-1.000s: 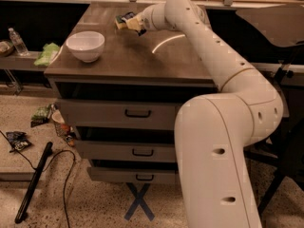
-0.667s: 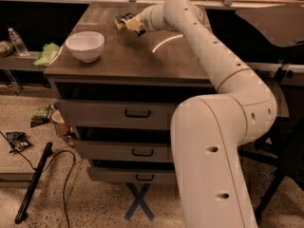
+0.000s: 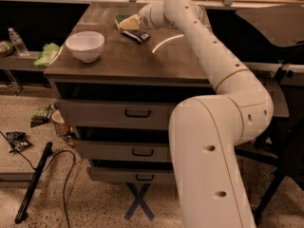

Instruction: Move rxbar blueberry near sponge

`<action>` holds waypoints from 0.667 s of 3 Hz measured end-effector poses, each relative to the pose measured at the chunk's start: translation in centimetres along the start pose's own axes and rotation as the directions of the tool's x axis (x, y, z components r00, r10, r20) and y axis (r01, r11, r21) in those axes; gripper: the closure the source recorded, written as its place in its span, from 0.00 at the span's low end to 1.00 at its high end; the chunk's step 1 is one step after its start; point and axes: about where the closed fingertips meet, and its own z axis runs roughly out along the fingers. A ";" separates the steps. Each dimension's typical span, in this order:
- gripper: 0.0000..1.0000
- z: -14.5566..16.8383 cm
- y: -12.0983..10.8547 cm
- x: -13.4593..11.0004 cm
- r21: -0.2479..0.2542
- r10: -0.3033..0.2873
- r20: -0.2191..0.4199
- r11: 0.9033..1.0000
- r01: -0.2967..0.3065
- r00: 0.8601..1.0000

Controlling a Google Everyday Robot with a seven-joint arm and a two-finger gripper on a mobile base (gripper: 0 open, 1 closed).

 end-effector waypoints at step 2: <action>0.00 -6.4 -3.7 -1.5 0.033 0.015 0.067 0.999 -0.017 0.998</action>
Offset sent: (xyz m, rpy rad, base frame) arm -0.0336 -0.1317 0.0694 0.0917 -0.0812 -0.0761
